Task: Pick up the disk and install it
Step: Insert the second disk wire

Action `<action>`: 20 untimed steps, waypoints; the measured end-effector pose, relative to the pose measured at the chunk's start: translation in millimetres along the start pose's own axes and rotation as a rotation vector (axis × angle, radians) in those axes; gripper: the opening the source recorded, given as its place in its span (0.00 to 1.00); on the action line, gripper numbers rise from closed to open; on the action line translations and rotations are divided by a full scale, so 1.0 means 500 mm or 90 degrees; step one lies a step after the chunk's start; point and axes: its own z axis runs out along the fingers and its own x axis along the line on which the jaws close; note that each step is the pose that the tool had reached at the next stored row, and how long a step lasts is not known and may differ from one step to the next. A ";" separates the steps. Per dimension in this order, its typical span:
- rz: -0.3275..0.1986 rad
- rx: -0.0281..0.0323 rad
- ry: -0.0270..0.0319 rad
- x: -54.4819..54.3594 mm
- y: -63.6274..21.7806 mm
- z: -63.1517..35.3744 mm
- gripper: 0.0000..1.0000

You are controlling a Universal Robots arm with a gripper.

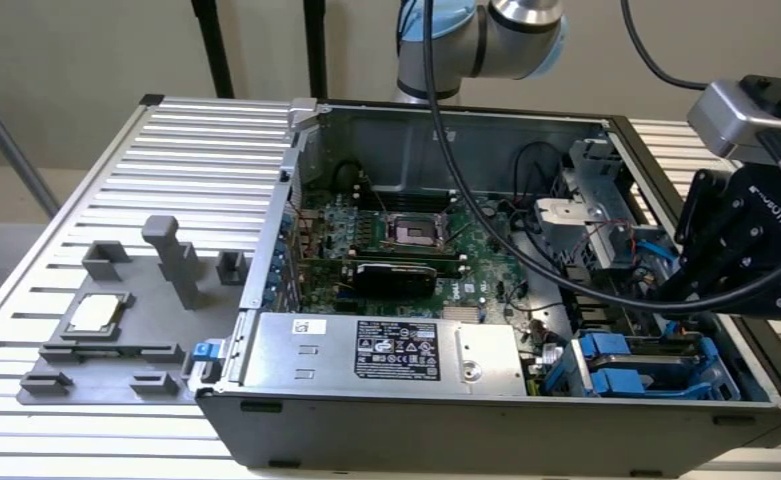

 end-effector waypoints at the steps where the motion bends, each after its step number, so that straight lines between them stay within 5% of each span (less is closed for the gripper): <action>1: 0.000 0.0000 0.0000 0.000 0.000 0.000 0.23; 5: 0.000 0.0000 0.0002 0.000 0.001 0.001 0.17; 12: 0.000 0.0013 -0.0005 0.006 0.039 0.005 0.17; 20: -0.001 0.0210 -0.0044 0.020 0.039 0.022 0.17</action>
